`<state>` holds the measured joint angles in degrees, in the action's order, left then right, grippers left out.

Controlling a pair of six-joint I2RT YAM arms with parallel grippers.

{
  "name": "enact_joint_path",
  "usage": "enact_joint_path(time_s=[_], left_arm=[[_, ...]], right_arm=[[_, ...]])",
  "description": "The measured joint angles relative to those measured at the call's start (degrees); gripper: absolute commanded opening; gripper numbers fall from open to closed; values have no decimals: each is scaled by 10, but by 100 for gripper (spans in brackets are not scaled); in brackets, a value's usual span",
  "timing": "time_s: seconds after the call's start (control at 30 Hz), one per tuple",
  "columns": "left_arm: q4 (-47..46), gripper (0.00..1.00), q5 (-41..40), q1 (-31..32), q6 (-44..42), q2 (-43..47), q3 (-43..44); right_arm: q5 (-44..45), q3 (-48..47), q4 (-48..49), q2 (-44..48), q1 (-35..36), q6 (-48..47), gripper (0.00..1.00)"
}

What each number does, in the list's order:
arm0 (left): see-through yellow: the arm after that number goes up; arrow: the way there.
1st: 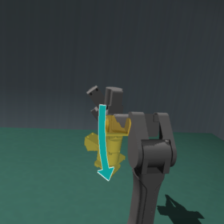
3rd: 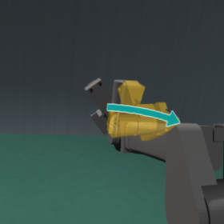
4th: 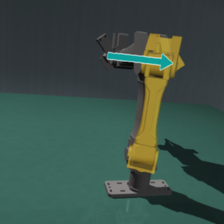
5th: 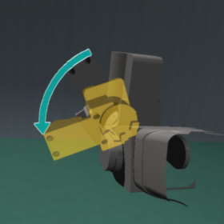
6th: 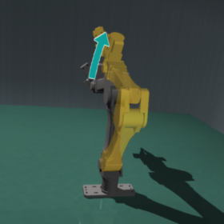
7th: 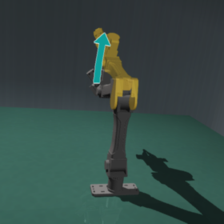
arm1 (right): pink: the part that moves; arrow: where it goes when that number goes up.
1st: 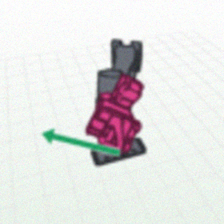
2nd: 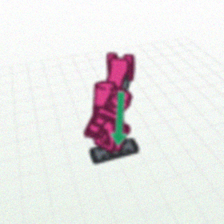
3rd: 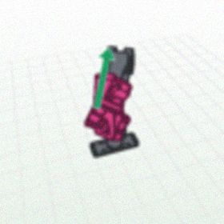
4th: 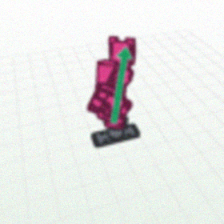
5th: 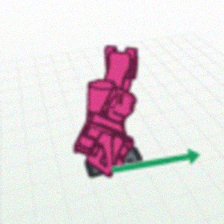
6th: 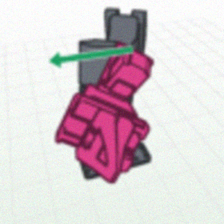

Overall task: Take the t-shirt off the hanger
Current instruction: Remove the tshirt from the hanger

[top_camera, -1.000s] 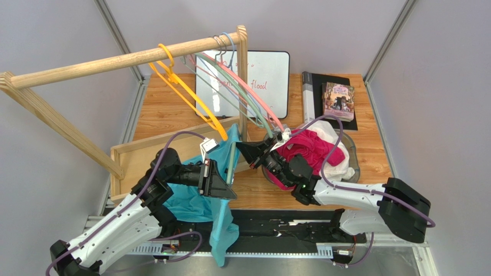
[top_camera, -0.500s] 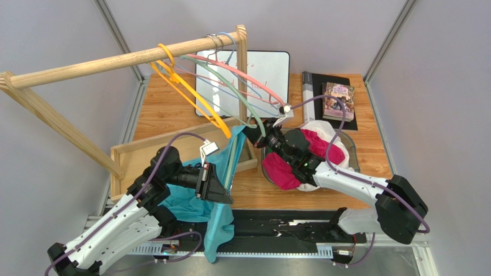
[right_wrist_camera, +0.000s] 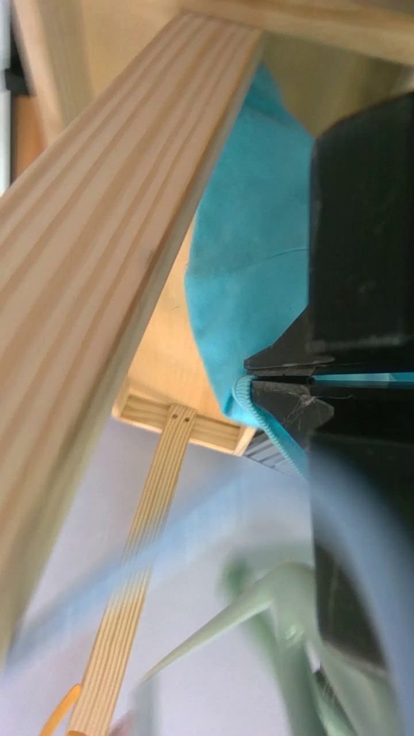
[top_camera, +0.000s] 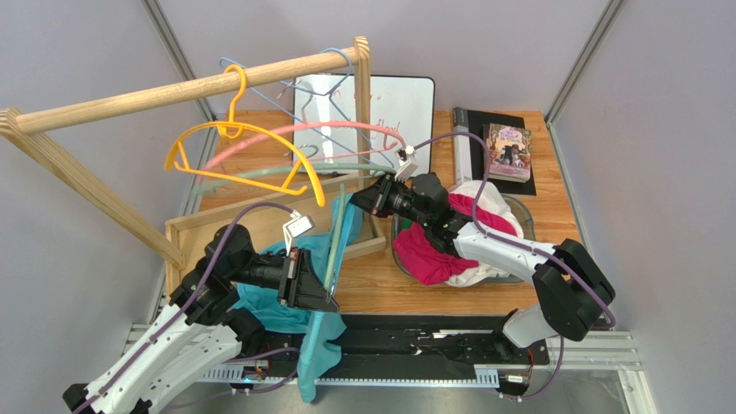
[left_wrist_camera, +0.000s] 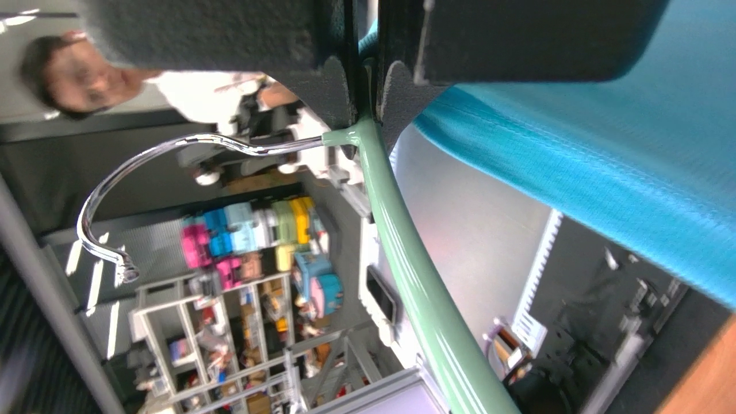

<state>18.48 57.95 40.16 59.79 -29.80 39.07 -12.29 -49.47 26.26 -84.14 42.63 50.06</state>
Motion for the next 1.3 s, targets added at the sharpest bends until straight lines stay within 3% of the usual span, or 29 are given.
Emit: enact_joint_path(time_s=[0.43, 0.67, 0.73, 0.77, 0.83, 0.87, 0.97, 1.07, 1.2, 1.3], left_arm=[[2, 0, -25, -1, -45, 14, 5], [36, 0, -56, 3, -61, -19, 14], [33, 0, -64, 4, -61, -25, 14], [32, 0, -72, 4, -61, -27, 14], [34, 0, -92, 4, -61, -30, 14], [38, 0, -108, 4, -61, -31, 16], [50, 0, -172, 6, -61, -31, 24], [63, 0, -244, 7, -61, -31, 31], [73, 0, -344, 7, -46, -32, 42], [75, 0, -408, 7, -29, -33, 57]], right_arm=[[-23, 31, -35, 0, -25, 26, 0], [19, 78, -70, 50, -14, -3, 5], [33, 87, -87, 69, -6, -14, 15], [40, 92, -95, 79, 0, -23, 29], [51, 102, -111, 94, 16, -36, 43], [57, 107, -123, 102, 25, -44, 56], [77, 128, -162, 132, 60, -61, 78], [115, 147, -218, 190, 122, -81, 90], [162, 170, -261, 305, 232, -122, 94], [166, 210, -236, 380, 285, -152, 95]])
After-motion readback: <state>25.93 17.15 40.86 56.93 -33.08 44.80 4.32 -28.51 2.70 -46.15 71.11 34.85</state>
